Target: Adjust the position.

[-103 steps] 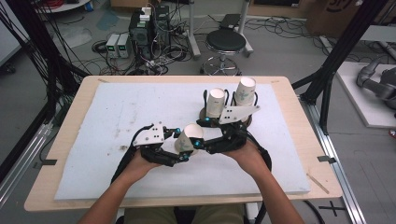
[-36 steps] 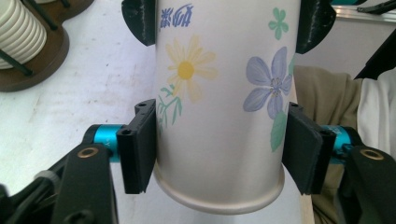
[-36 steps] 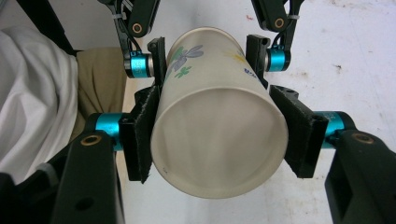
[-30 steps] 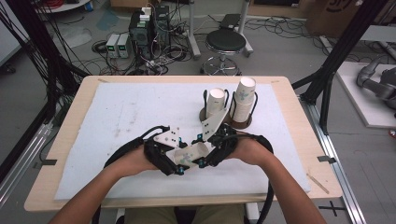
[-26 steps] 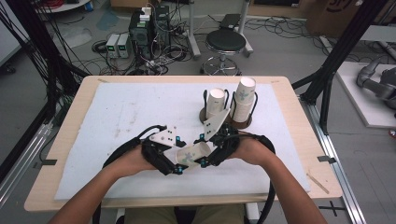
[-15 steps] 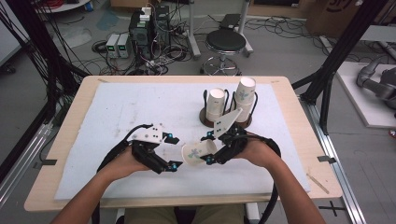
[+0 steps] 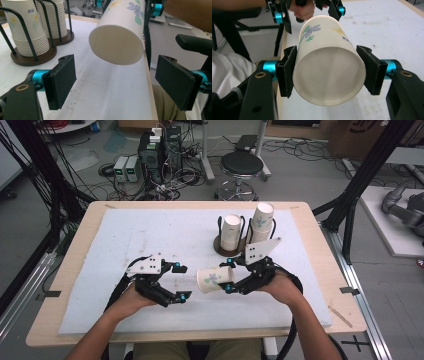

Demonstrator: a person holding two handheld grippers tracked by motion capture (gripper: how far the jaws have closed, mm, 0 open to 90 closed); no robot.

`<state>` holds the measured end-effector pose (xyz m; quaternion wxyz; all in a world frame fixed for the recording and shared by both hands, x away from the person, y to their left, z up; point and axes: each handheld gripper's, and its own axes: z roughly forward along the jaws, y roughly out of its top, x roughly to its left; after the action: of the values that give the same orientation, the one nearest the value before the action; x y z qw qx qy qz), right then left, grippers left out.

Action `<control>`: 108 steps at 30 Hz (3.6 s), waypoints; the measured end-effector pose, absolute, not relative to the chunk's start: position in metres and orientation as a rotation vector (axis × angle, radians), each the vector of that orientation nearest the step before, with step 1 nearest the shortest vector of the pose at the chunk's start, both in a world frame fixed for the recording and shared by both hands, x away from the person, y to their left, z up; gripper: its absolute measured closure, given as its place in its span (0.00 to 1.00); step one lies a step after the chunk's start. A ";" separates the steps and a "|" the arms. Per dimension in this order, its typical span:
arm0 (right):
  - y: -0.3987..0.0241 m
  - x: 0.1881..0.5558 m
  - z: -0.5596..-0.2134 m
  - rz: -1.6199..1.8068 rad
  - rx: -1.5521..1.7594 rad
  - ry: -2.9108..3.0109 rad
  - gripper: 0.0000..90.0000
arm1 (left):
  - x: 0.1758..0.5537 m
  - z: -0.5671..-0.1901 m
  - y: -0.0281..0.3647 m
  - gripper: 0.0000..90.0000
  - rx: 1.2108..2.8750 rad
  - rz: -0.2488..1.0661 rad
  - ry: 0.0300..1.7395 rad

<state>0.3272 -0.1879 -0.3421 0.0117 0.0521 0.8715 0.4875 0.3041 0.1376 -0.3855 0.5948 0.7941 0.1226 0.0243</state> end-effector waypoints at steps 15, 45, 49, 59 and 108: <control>-0.188 0.326 -0.347 1.627 0.167 2.683 0.42 | 0.304 -0.388 0.125 0.19 1.791 0.044 0.253; -0.183 0.327 -0.352 1.786 0.152 2.667 0.42 | 0.304 -0.388 0.115 0.19 1.738 0.010 0.226; -0.184 0.328 -0.356 1.801 0.165 2.661 0.42 | 0.304 -0.388 0.113 0.20 1.737 0.007 0.218; -0.185 0.327 -0.358 1.811 0.178 2.671 0.42 | 0.305 -0.387 0.114 0.32 1.739 0.026 0.213; -0.139 0.318 -0.318 1.174 0.060 2.708 0.23 | 0.313 -0.331 0.114 0.39 2.172 0.189 0.206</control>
<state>0.3184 -0.1386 -0.3179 0.0946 0.0203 0.9131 0.3960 0.3126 0.1142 -0.3313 0.4579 0.8817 0.0837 0.0768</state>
